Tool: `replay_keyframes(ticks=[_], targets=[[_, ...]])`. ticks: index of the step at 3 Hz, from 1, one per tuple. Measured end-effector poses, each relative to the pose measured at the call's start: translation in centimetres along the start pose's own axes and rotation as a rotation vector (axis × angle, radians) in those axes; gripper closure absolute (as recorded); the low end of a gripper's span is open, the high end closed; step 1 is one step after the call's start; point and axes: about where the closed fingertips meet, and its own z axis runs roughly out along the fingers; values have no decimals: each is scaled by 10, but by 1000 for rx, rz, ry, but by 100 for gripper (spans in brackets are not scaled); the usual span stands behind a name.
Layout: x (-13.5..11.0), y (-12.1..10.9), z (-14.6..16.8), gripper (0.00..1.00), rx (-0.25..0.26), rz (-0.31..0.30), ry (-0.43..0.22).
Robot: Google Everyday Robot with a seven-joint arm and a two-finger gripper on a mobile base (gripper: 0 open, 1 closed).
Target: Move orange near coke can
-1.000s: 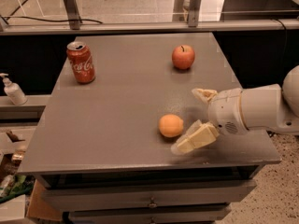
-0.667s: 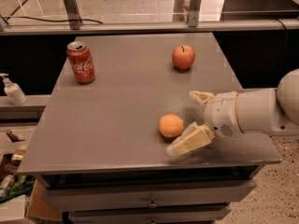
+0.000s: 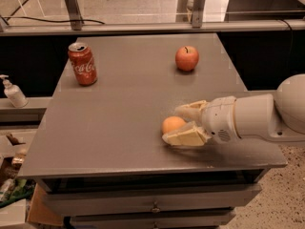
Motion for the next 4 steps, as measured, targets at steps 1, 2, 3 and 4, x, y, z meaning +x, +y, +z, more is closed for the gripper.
replay_keyframes(ticks=[1, 2, 3, 4], targets=[[-2, 0, 1, 64, 2, 7, -10], [-12, -9, 1, 87, 21, 12, -35], [-33, -32, 4, 100, 66, 19, -71], [-33, -32, 4, 100, 66, 19, -71]])
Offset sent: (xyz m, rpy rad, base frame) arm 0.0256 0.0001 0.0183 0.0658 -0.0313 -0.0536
